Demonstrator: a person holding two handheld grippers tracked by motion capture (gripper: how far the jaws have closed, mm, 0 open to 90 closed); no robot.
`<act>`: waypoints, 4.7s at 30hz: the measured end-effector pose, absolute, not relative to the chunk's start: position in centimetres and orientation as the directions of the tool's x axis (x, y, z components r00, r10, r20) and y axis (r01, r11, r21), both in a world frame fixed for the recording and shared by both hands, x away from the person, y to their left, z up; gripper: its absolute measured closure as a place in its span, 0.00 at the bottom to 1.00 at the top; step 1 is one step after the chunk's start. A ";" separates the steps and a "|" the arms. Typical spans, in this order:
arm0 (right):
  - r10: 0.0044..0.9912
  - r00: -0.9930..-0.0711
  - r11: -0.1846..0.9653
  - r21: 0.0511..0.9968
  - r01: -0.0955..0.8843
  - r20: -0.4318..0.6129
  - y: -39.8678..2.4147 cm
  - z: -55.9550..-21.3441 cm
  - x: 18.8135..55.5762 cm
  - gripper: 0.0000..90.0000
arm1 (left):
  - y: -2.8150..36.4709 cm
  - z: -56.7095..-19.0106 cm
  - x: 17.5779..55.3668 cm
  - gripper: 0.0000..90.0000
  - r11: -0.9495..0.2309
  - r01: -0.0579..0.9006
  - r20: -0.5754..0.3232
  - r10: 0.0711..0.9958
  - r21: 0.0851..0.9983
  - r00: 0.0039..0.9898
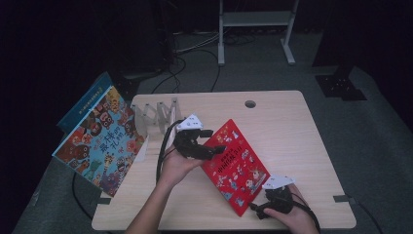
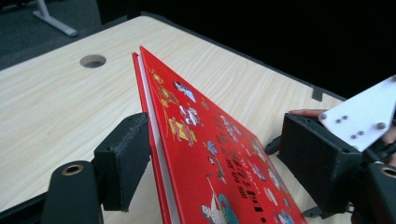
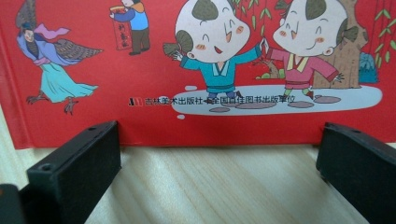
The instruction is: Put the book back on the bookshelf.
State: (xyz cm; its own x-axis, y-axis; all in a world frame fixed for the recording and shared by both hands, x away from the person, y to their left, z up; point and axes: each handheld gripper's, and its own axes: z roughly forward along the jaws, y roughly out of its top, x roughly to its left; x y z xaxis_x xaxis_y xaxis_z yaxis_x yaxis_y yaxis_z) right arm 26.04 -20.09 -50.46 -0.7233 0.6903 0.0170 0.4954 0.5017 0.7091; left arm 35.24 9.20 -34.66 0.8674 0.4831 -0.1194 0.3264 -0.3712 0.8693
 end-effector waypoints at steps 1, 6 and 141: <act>0.690 -0.724 0.501 0.711 0.494 0.017 -20.1 -50.5 26.0 0.00 | 9.1 -34.5 35.1 0.27 -0.375 0.318 -0.112 0.479 0.871 0.871; 0.686 -0.727 0.504 0.712 0.489 0.014 -20.2 -50.5 26.0 0.00 | 8.7 -34.2 34.4 0.27 -0.390 0.291 -0.110 0.424 0.873 0.899; 0.851 -0.525 0.351 0.733 0.583 0.010 -27.2 -50.4 34.7 0.13 | 21.2 -23.0 31.8 0.88 -0.607 0.420 -0.058 0.524 0.675 0.850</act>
